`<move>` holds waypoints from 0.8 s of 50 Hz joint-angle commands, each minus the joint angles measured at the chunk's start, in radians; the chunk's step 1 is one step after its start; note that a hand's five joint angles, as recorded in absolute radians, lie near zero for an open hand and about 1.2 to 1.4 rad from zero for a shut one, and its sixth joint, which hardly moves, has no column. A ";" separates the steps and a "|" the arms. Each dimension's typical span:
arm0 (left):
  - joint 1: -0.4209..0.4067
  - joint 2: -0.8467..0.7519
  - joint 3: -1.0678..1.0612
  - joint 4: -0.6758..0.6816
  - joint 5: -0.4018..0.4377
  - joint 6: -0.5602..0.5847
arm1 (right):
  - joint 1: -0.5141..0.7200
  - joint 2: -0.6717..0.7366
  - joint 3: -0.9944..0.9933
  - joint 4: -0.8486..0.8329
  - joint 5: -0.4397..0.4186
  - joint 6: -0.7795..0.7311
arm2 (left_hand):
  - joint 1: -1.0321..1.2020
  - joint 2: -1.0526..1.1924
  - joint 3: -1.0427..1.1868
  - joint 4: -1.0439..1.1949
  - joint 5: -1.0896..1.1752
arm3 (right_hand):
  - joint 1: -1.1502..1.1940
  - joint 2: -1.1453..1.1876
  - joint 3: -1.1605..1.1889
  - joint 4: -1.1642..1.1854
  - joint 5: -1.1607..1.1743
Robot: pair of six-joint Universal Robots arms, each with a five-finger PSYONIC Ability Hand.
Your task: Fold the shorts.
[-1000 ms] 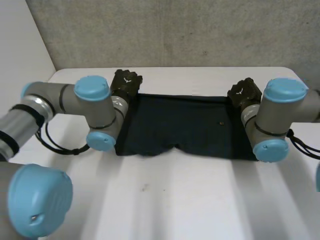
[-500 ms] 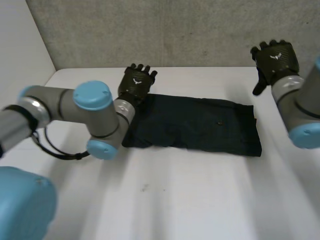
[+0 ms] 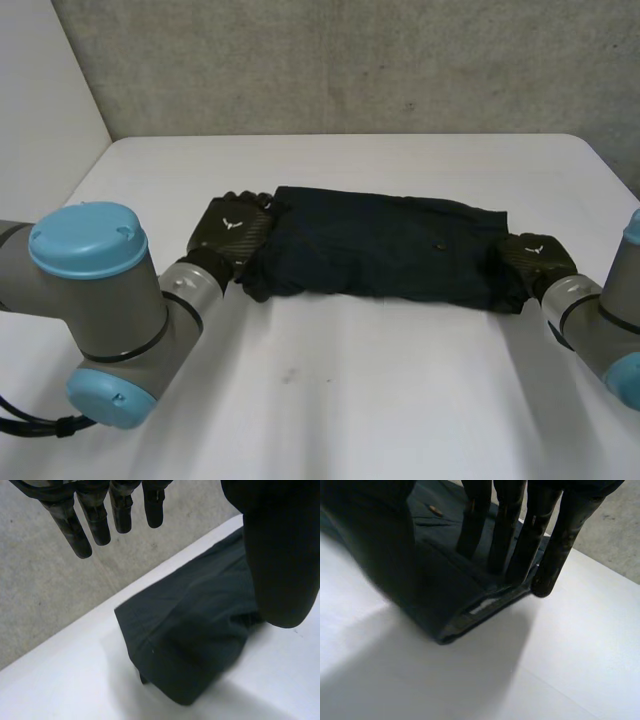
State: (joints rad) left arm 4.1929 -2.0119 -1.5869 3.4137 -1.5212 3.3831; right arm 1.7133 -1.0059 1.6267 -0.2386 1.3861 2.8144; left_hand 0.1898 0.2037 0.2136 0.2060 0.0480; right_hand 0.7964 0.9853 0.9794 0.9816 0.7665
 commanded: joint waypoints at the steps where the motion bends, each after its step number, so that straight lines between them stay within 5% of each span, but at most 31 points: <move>1: 0.019 -0.005 -0.002 0.001 0.001 0.004 | -0.024 0.052 -0.027 -0.021 0.019 -0.064 | 0.000 -0.014 -0.024 -0.016 -0.033 | 0.600 0.411 0.417 0.415 0.455; 10: 0.027 0.035 -0.008 -0.005 -0.004 0.001 | -0.121 -0.115 -0.004 0.021 0.074 -0.183 | -0.003 -0.017 -0.026 -0.019 -0.035 | 0.600 0.411 0.417 0.415 0.455; 18: 0.056 0.096 -0.059 -0.005 0.000 -0.001 | -0.115 -0.155 -0.096 0.093 0.088 -0.576 | -0.009 -0.022 -0.032 -0.025 -0.041 | 0.600 0.411 0.417 0.415 0.455; 26: 0.058 0.113 -0.065 -0.002 -0.005 -0.002 | 0.198 -0.085 -0.192 0.070 0.061 -0.783 | -0.009 -0.022 -0.032 -0.025 -0.041 | 0.600 0.411 0.417 0.415 0.455; 37: 0.035 0.113 0.047 0.007 -0.008 -0.037 | 0.486 0.018 -0.166 0.050 -0.189 -0.811 | -0.009 -0.022 -0.032 -0.025 -0.041 | 0.600 0.411 0.417 0.415 0.455; 40: 0.021 0.098 0.109 0.006 -0.011 -0.080 | 0.488 0.017 -0.151 0.053 -0.225 -0.802 | -0.006 -0.020 -0.029 -0.022 -0.038 | 0.075 -0.114 -0.108 -0.110 -0.070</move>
State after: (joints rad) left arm 4.2391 -1.8960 -1.5942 3.4199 -1.5283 3.3685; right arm 2.1485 -1.0175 1.4331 -0.1905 1.2792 2.0026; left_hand 0.1898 0.2037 0.2136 0.2060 0.0480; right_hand 0.9563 1.1818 1.1941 1.1915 0.9625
